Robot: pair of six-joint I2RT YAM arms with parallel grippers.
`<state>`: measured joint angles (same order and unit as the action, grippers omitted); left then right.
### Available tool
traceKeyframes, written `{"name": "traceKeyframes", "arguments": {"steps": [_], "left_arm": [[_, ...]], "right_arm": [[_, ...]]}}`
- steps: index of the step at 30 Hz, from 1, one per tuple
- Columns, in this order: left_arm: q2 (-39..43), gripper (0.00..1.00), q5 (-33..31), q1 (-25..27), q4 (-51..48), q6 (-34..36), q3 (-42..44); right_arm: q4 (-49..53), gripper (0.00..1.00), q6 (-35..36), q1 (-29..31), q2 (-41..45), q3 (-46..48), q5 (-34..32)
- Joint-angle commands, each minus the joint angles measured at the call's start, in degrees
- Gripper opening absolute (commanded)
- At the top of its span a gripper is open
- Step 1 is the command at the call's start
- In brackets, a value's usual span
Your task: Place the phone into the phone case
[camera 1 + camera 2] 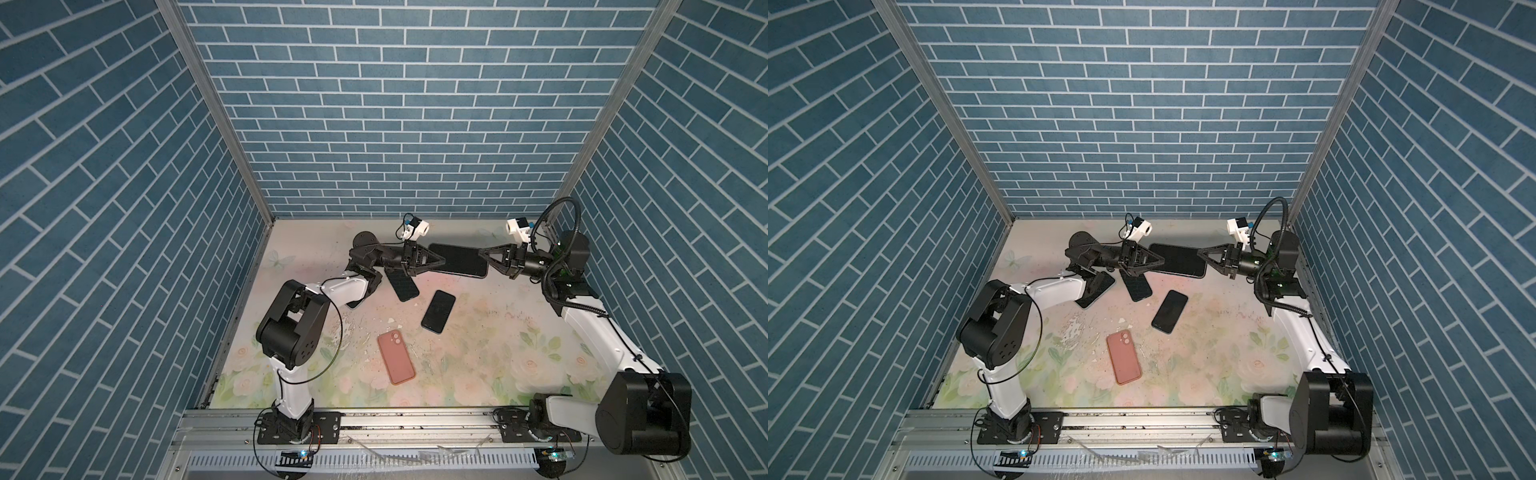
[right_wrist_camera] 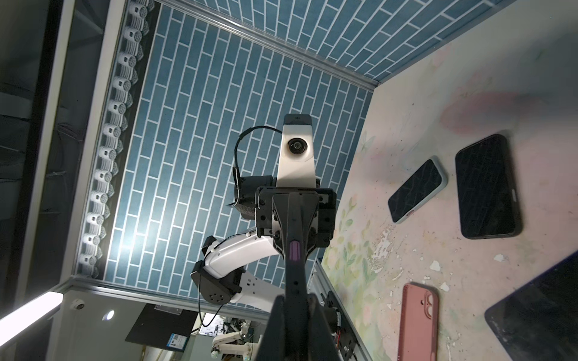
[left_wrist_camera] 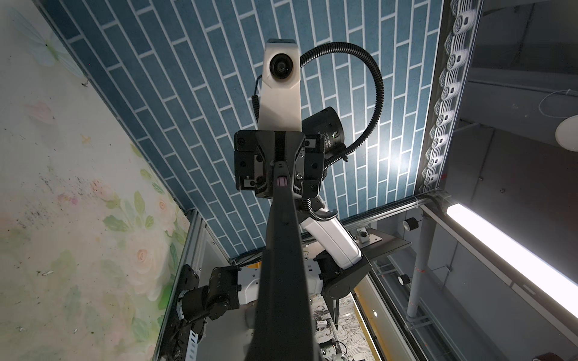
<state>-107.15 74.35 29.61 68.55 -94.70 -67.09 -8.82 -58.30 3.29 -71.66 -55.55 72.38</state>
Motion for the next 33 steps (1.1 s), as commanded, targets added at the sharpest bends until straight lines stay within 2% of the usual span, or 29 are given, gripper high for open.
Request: {"name": "traceKeyframes", "arguments": {"steps": [1,2,5,8,12,19,28,33], "left_arm": [[2.3,0.0,0.2,-0.5,0.5,2.5,-1.0],[2.7,0.0,0.0,-0.6,-0.4,3.3,-1.0],[3.9,0.0,-1.4,-0.8,-5.0,6.9,-1.1],[5.1,0.0,-2.7,-0.8,-10.2,11.0,-1.2],[5.4,0.0,-3.5,-0.8,-11.1,11.5,-1.4],[5.6,0.0,-3.3,-0.8,-10.9,10.9,-1.1],[6.6,0.0,-3.5,-0.9,-11.3,11.3,0.1],[6.5,0.0,-3.6,-1.0,-11.3,11.2,0.3]], "right_arm": [[23.9,0.01,20.5,0.5,2.0,-4.7,-4.3],[23.7,0.05,20.4,0.6,2.1,-4.7,-4.1],[21.2,0.28,18.5,1.7,2.9,-3.4,-3.2],[16.4,0.39,15.3,3.8,3.9,-1.1,-1.5],[8.6,0.37,10.4,6.5,5.8,2.5,-0.6],[-6.6,0.3,0.9,6.5,7.0,6.2,-1.2],[-10.9,0.36,-2.2,4.1,4.9,5.3,-1.3],[-10.8,0.31,-2.5,3.4,4.7,4.7,-1.3]]}}
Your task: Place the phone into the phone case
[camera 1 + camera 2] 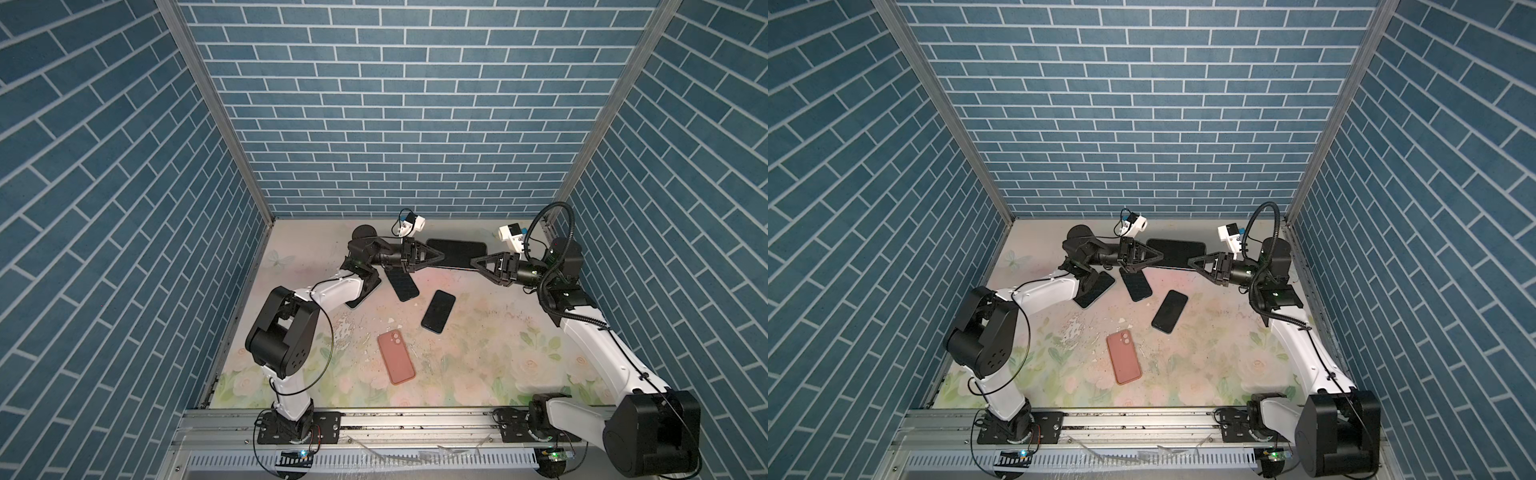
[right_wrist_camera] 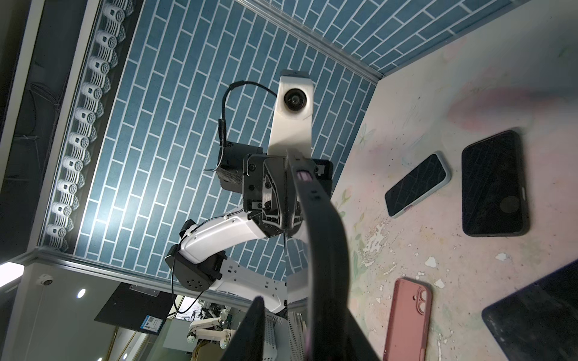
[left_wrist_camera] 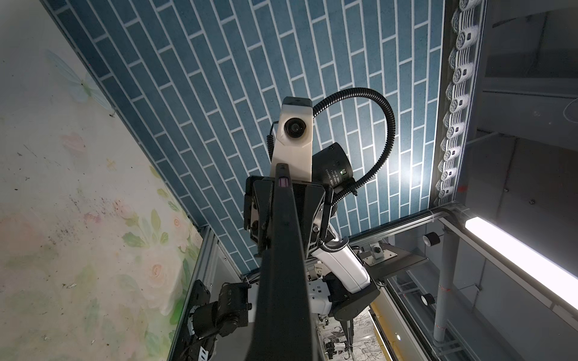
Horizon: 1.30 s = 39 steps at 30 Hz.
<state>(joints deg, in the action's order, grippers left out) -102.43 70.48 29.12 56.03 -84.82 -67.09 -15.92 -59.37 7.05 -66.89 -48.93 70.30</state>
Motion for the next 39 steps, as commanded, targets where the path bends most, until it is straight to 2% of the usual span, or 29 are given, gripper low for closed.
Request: {"name": "traceKeyframes", "arguments": {"steps": [1,7,10,13,14,16,19,22,26,30,39], "left_arm": [[1.8,0.0,0.2,-0.5,1.2,1.4,0.3],[1.8,0.0,0.5,-0.5,1.3,1.3,0.0],[1.9,0.0,0.5,-0.6,1.3,1.4,0.0],[2.0,0.0,0.5,-0.6,1.2,1.4,0.2],[2.1,0.0,0.5,-0.6,1.2,1.5,0.1],[2.2,0.0,0.7,-0.6,1.0,1.7,0.4],[2.6,0.0,0.8,-0.6,0.5,2.3,1.1],[3.2,0.0,0.7,-0.6,-0.6,3.4,2.2],[4.0,0.0,0.3,-0.6,-1.4,4.3,3.5],[4.2,0.0,0.1,-0.6,-1.4,4.4,3.7],[4.9,0.0,0.3,-0.6,-2.5,5.1,3.5]], "right_arm": [[-3.5,0.28,-1.4,-0.3,-0.2,-1.8,0.6],[0.5,0.1,1.1,-0.3,-0.8,-0.5,-0.1],[10.0,0.02,7.8,-0.4,-0.7,-1.5,-1.8],[22.3,0.0,16.7,-0.4,-0.7,-4.3,-4.5],[25.9,0.04,18.9,-0.3,-0.8,-5.3,-5.3],[31.1,0.19,22.7,-0.4,-1.0,-7.2,-6.7],[30.9,0.39,23.0,-0.4,-1.0,-8.8,-6.6],[28.3,0.44,21.6,-0.4,-2.2,-10.6,-5.8],[22.9,0.44,18.0,-0.4,-4.7,-12.0,-4.4],[18.1,0.37,14.5,0.4,-6.2,-11.9,-3.0],[19.9,0.04,17.6,1.5,-5.8,-10.6,-2.9]]}}
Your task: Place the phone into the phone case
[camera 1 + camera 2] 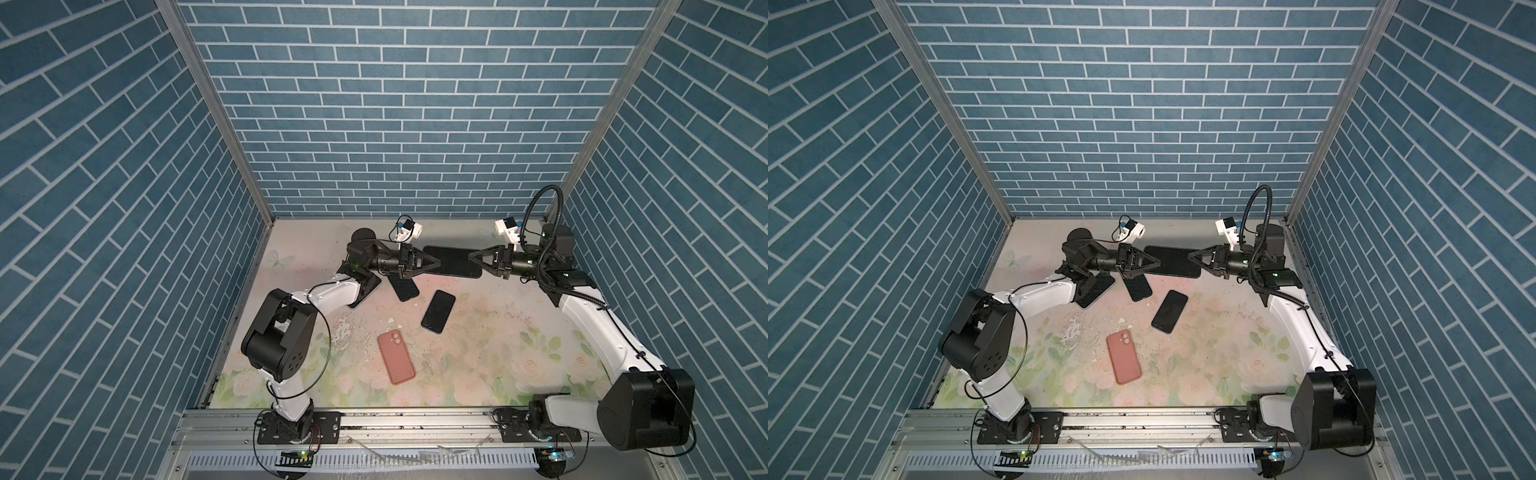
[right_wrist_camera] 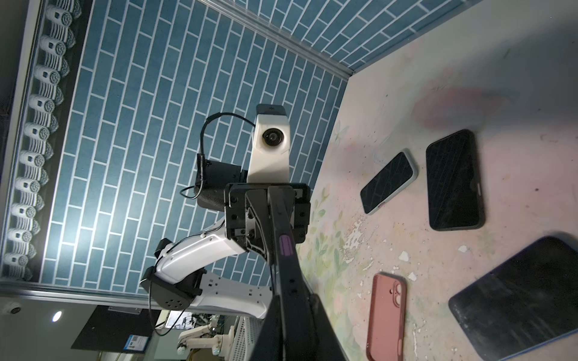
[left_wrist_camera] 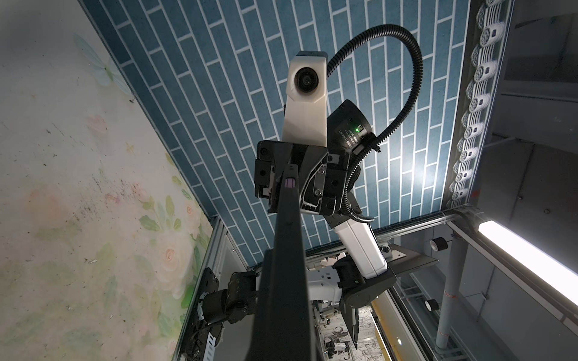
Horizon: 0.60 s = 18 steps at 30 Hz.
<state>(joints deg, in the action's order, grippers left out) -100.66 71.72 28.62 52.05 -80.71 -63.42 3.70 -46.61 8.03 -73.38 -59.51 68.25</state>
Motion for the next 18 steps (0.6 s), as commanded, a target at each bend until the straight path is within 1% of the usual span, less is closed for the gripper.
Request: {"name": "traceKeyframes", "arguments": {"steps": [1,3,6,7,8,9,10,12,13,14,18], "left_arm": [[3.4,0.0,-1.0,-0.1,0.7,1.6,-0.3],[4.6,0.0,-0.8,-0.1,-3.2,4.8,-0.4],[6.9,0.0,-0.5,-0.1,-15.6,14.7,-1.4],[7.9,0.0,-0.5,-0.1,-21.9,20.1,-2.3],[8.7,0.0,-0.6,-0.1,-27.8,25.3,-3.6],[9.5,0.0,-0.7,-0.1,-36.6,32.0,-5.4],[10.2,0.0,-1.0,-0.1,-46.0,38.8,-7.5],[10.4,0.0,-1.0,-0.1,-58.6,48.0,-11.1],[10.3,0.0,-0.7,-0.2,-61.2,49.7,-12.0],[10.2,0.0,0.0,-0.4,-61.7,49.9,-12.4],[10.2,0.0,3.1,-0.5,-60.6,48.8,-13.7]], "right_arm": [[0.6,0.0,5.4,0.5,0.9,0.3,-0.9],[1.2,0.0,6.8,0.5,1.0,0.8,-0.8],[4.5,0.01,10.4,0.4,1.0,0.2,-0.1],[6.1,0.1,12.1,0.4,0.9,-0.4,0.3],[7.2,0.17,13.4,0.3,0.9,-0.8,0.7],[8.7,0.25,14.9,0.2,0.8,-1.5,1.4],[9.8,0.28,16.4,0.2,0.7,-2.3,2.4],[10.6,0.3,17.4,0.5,-0.2,-3.9,4.7],[10.7,0.3,17.6,0.9,-0.7,-5.1,5.8],[11.0,0.3,18.0,1.6,-1.4,-6.1,6.8],[12.2,0.3,19.5,4.5,-2.9,-9.4,9.6]]}}
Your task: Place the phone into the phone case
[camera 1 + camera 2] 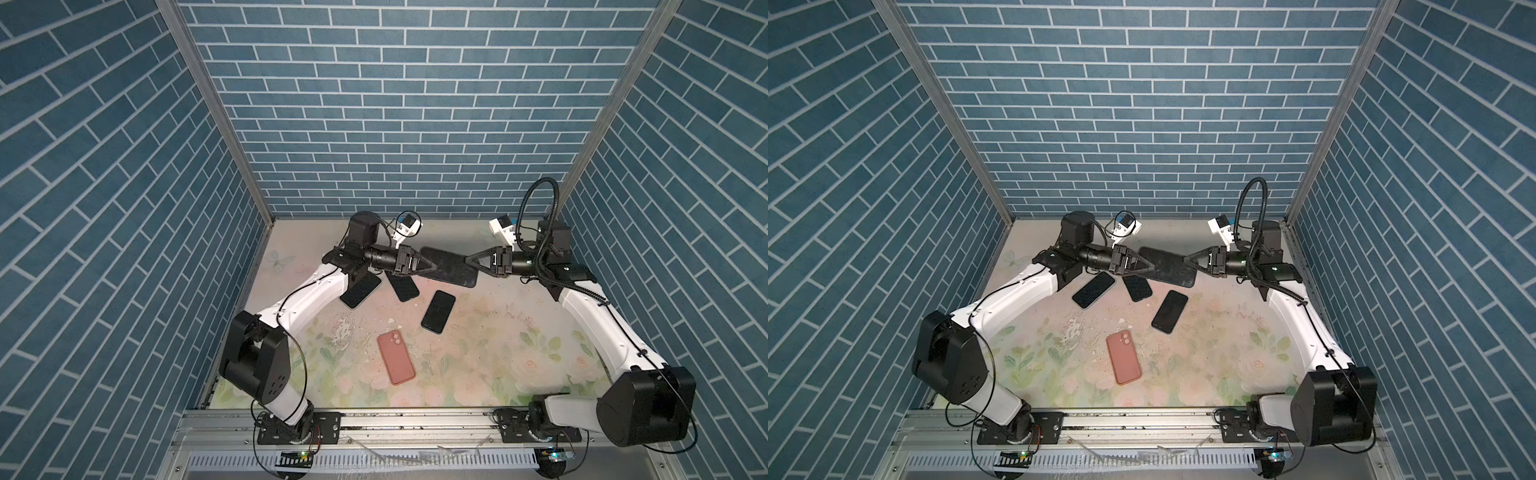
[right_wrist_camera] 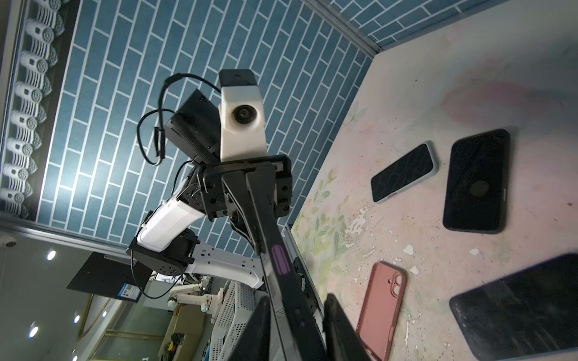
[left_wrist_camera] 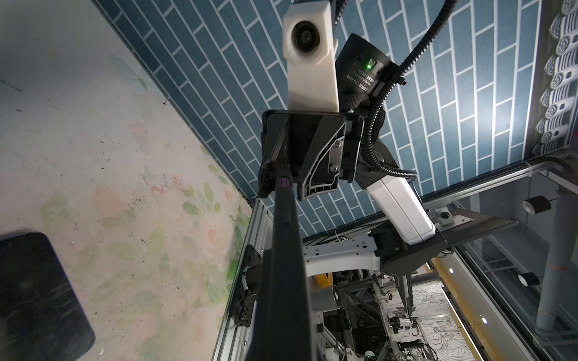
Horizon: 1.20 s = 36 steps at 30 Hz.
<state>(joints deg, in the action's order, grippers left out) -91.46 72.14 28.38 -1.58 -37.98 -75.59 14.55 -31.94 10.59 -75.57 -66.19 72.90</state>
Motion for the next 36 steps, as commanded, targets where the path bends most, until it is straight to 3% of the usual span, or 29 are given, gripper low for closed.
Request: {"name": "traceKeyframes", "arguments": {"steps": [1,8,14,19,21,24,26,30,36], "left_arm": [[0.9,0.0,3.5,-0.3,-6.9,5.9,-1.8],[1.6,0.0,6.6,-0.6,-11.0,8.3,-3.2],[1.4,0.0,6.7,-0.9,-12.1,8.3,-3.9],[1.5,0.0,6.9,-1.3,-12.7,8.0,-4.5],[1.4,0.01,6.6,-1.7,-12.7,7.7,-4.5],[1.4,0.04,5.4,-1.9,-12.8,7.5,-4.3],[1.8,0.14,3.8,-2.4,-12.6,7.2,-3.6],[3.8,0.37,0.3,-3.3,-7.1,3.7,-0.1],[10.3,0.57,-9.1,-4.5,5.6,-5.4,9.9]], "right_arm": [[1.4,0.29,5.0,2.3,-1.0,-3.1,5.5],[1.9,0.27,5.1,5.8,-4.4,-6.1,8.3],[2.7,0.2,6.0,9.7,-7.4,-7.5,9.0],[8.0,0.15,10.4,11.0,-8.2,-7.8,8.2],[13.3,0.08,14.5,11.3,-8.6,-8.8,6.6],[20.8,0.0,19.6,11.6,-9.4,-10.7,3.4],[21.7,0.0,19.6,11.7,-9.4,-11.2,1.4],[13.9,0.0,12.0,11.7,-8.2,-9.9,-2.6],[-21.5,0.0,-15.2,11.7,-4.3,-0.6,-10.0]]}}
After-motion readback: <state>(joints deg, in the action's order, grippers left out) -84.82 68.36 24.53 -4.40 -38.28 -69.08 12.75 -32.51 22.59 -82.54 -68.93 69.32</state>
